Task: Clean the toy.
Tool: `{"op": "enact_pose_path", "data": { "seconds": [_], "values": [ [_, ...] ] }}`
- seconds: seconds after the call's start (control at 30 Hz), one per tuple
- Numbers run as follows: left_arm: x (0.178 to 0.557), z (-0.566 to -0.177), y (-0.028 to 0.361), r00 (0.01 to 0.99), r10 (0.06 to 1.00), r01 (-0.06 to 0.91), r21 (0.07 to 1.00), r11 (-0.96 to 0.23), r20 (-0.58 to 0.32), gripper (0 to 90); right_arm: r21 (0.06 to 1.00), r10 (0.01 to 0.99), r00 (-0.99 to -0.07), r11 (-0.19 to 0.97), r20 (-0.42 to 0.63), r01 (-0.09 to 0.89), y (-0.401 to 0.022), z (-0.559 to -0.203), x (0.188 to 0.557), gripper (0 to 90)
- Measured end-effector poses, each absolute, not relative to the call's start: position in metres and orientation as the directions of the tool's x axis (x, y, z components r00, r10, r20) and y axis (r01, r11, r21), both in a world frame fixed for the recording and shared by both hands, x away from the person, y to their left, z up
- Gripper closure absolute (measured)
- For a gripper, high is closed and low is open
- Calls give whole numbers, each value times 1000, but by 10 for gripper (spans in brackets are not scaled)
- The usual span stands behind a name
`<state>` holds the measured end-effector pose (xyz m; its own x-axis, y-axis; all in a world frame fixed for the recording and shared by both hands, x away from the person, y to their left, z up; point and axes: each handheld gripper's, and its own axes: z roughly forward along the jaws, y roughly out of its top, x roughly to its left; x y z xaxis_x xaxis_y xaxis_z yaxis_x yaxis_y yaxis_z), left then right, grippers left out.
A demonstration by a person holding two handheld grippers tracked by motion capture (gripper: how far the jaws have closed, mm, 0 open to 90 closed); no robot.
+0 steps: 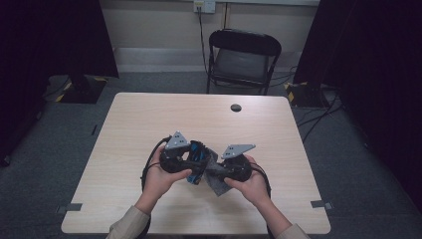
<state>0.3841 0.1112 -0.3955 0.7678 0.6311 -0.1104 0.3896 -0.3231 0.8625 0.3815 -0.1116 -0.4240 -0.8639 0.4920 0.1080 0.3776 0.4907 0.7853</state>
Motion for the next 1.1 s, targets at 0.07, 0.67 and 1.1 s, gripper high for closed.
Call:
{"op": "enact_pose_path", "data": {
  "seconds": [0.07,0.67,1.1],
  "values": [
    [384,-394,111,767,634,386,863,-324,-105,254,782,489,-866,497,107,377,-109,-426,381,709],
    [383,-391,110,769,631,380,866,-324,-101,254,768,473,-874,517,114,379,-99,-443,374,708],
    [383,-389,108,773,627,372,870,-325,-96,254,767,465,-875,511,133,388,-95,-453,372,707]
  ]
}}
